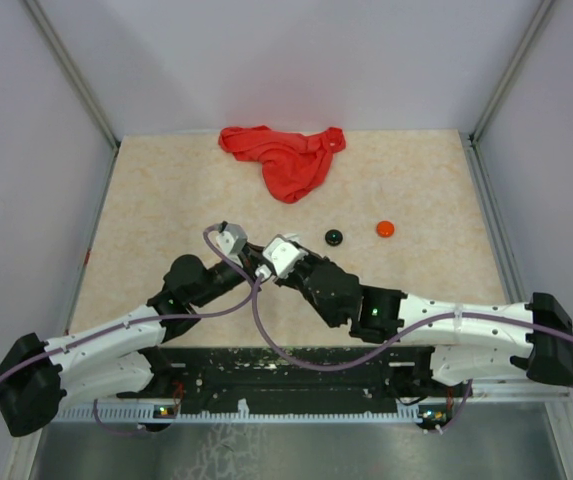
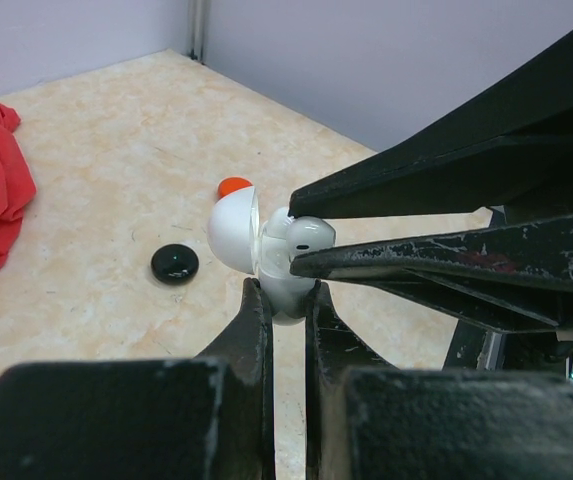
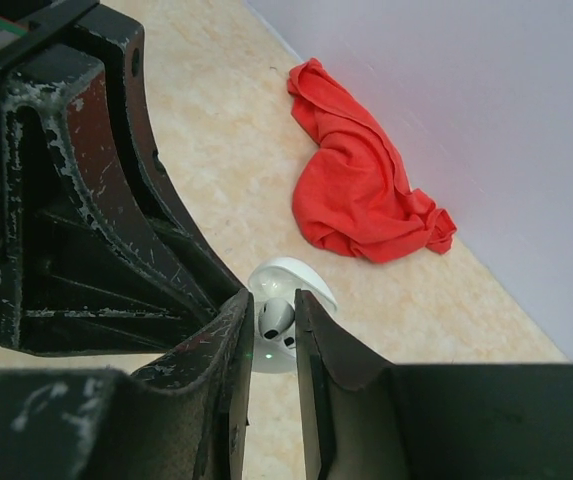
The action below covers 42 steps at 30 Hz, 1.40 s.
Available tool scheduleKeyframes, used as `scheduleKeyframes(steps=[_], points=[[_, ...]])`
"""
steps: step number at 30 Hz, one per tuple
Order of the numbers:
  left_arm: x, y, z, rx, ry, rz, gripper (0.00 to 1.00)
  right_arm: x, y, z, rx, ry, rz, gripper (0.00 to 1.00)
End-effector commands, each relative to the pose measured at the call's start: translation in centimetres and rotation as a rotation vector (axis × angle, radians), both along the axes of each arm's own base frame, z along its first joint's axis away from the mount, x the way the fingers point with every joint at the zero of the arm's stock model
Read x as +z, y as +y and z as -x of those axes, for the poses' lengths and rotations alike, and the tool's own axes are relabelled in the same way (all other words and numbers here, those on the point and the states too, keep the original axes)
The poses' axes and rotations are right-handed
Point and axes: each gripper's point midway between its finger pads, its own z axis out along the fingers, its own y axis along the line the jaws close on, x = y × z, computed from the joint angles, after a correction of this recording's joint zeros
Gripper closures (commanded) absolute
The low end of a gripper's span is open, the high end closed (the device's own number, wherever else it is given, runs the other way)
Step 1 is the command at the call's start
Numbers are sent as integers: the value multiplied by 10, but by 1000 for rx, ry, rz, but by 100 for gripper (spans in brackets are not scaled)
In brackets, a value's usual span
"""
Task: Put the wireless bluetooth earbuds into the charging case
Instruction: Place the charging case at the center of the board, then close the charging case.
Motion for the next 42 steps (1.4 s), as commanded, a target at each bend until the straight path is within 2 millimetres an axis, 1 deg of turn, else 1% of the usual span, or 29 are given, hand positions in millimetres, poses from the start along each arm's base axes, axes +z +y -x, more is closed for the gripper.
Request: scheduleKeyframes(steps=[1, 4, 9, 13, 16, 18, 23, 26, 31, 34, 36, 42], points=[[24, -2, -3, 5, -39, 48, 99, 19, 11, 9, 50, 30, -89, 75], [22, -2, -1, -1, -53, 38, 99, 20, 13, 7, 29, 52, -93, 70], [12, 1, -1, 6, -83, 9, 99, 34, 9, 9, 24, 73, -134, 56], [-1, 9, -3, 41, -76, 10, 99, 49, 2, 10, 41, 115, -171, 51], [-9, 13, -1, 44, -90, 0, 99, 55, -3, 10, 77, 170, -193, 49], [-11, 13, 1, 34, -104, -11, 99, 56, -8, 9, 96, 210, -207, 47], [-10, 12, 14, -46, -159, -26, 99, 54, -17, 6, 168, 327, -221, 40], [-10, 10, 26, -125, -191, -34, 99, 48, -20, 7, 251, 432, -239, 38], [-9, 8, 42, -234, -232, -45, 99, 46, -20, 20, 429, 557, -270, 35], [-6, 6, 51, -295, -260, -47, 99, 45, -16, 32, 536, 609, -264, 32], [-4, 5, 56, -326, -280, -48, 99, 42, -14, 35, 568, 634, -261, 32], [2, 4, 67, -390, -328, -45, 99, 27, -5, 43, 658, 726, -225, 31]])
